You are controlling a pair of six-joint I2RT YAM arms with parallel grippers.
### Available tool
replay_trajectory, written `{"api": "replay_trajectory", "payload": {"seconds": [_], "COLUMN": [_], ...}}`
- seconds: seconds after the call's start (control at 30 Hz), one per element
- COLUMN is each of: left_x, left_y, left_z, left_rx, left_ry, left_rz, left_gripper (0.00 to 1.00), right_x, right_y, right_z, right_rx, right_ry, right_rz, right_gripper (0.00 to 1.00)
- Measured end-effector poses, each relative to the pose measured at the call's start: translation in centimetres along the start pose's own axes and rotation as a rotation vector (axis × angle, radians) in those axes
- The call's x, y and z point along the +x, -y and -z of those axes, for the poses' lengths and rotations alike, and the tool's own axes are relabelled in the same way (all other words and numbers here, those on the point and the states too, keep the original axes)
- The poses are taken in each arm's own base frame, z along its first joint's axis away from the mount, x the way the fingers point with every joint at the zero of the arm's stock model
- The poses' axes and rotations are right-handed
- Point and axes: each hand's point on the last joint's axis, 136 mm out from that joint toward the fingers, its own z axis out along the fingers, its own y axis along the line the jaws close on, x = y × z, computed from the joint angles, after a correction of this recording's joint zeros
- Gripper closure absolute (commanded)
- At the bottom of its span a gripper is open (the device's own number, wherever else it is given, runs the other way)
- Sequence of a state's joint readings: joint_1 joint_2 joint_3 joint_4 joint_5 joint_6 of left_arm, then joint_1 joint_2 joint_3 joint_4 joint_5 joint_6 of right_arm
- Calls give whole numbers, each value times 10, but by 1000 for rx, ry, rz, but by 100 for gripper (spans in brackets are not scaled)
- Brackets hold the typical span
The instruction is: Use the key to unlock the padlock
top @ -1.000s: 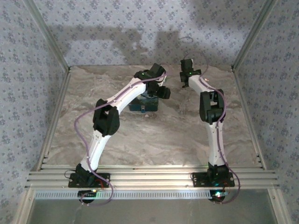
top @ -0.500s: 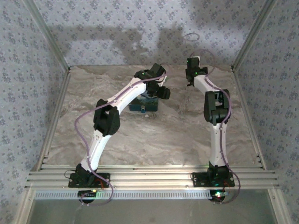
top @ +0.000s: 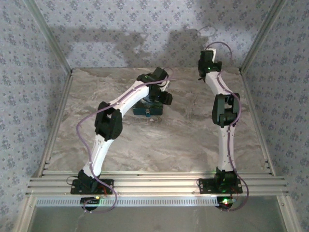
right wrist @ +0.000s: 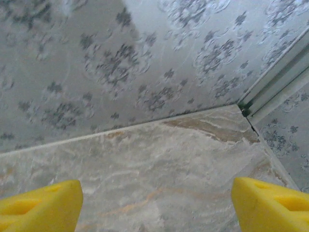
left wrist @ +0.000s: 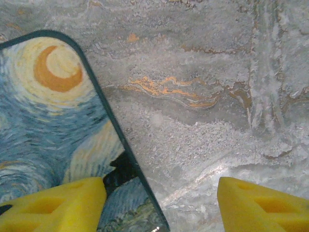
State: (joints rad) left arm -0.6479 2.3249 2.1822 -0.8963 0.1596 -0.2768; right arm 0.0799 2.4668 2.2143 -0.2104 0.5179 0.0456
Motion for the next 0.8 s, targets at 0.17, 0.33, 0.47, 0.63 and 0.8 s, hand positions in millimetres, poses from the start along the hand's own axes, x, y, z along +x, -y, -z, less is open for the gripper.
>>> {"api": "replay_trajectory", "payload": {"seconds": [0.17,0.33,0.47,0.63,0.8], "left_x": [16,22,32,41,36], "left_y": [-19,-30,-33,-35,-32], "left_z": [11,18,22,32,50], "left_rx": [-11,-16,-17,-9,5], "left_ry": [-21,-17,-22,-21,14], "left_rz": [34,53,55,62,60], "left_gripper": [35,35,35,35,35], "right_x": [9,44,55,64,68], "right_y": [7,11,17,18,12], "right_z": [-10,-9,-9,-10,-17], "right_rx": [33,42,58,54,33], "right_ry": [-65,-198,-240,-276,-290], "right_rz": [-29,-98,-127,-114,-63], "right_gripper": [19,19,21,21,17]}}
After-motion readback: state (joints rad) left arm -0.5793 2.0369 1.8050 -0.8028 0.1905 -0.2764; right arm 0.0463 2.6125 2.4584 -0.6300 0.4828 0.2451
